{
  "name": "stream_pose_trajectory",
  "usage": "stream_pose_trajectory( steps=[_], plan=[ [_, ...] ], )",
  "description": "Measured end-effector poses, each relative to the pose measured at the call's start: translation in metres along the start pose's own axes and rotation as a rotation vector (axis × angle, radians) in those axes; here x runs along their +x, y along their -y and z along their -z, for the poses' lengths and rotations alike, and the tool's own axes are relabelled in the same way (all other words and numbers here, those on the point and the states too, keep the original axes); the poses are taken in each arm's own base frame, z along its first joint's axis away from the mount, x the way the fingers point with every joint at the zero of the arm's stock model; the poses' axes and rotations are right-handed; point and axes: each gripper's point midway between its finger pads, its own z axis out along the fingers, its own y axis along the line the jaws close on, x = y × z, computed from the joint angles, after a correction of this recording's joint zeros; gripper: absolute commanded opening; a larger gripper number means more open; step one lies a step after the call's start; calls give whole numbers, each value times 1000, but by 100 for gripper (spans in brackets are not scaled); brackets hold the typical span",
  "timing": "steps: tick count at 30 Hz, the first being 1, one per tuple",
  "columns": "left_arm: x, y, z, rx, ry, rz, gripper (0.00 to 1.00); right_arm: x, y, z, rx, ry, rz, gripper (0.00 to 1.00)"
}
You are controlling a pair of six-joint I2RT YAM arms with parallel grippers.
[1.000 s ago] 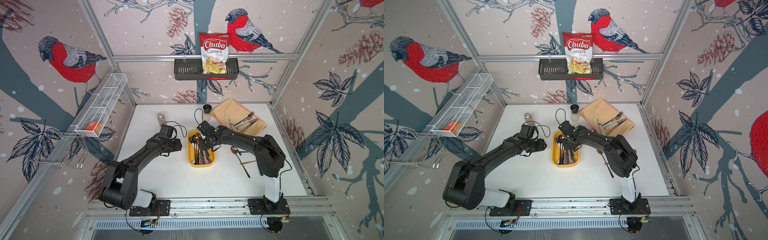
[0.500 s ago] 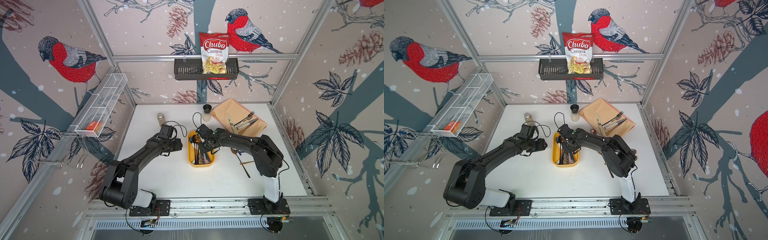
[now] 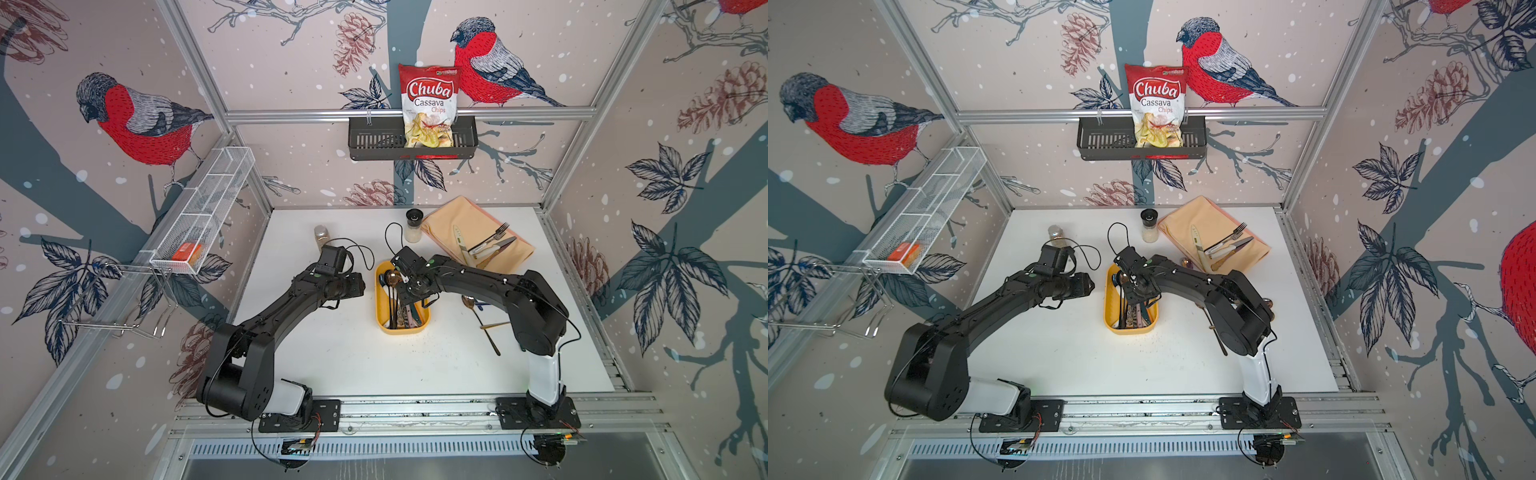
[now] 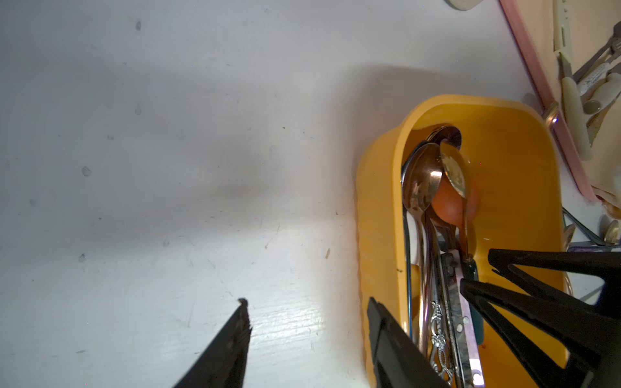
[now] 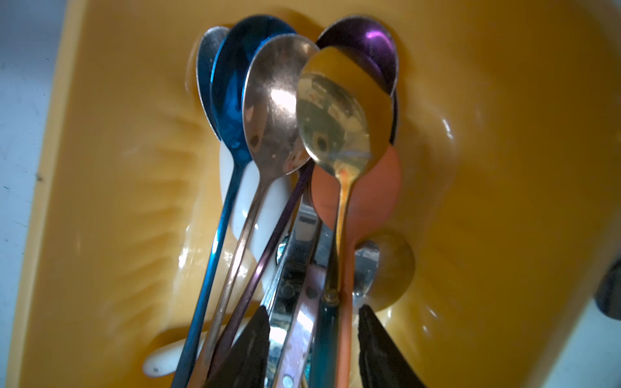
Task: Put the spoon into the storage box
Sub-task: Place the spoon in the storage box.
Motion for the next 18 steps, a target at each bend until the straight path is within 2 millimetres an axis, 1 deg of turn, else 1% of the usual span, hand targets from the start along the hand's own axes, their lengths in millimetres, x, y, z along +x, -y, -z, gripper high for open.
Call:
stream_pose_trajectory(
  steps=[4,7,9,11,12,13,16,18],
  plan=[
    [-4,1,4,-14,12,-16,58,-13,8,21,10,49,-1,48],
    [-6,6,6,-9,13,-35,58,-22,23,40,21,94,-5,50],
    [-5,9,6,-6,10,-47,58,-22,36,52,37,118,8,52],
    [-6,12,7,-5,10,-54,58,-20,54,61,57,129,12,54],
    [-6,14,7,-3,12,-58,58,-19,65,64,68,131,10,54],
    [-7,14,7,-3,14,-61,58,-16,81,65,87,127,3,54],
    [-7,15,7,-10,15,-65,58,-1,126,62,146,92,-29,54],
    [-7,14,6,-14,13,-66,58,11,150,57,186,56,-42,54]
  ],
)
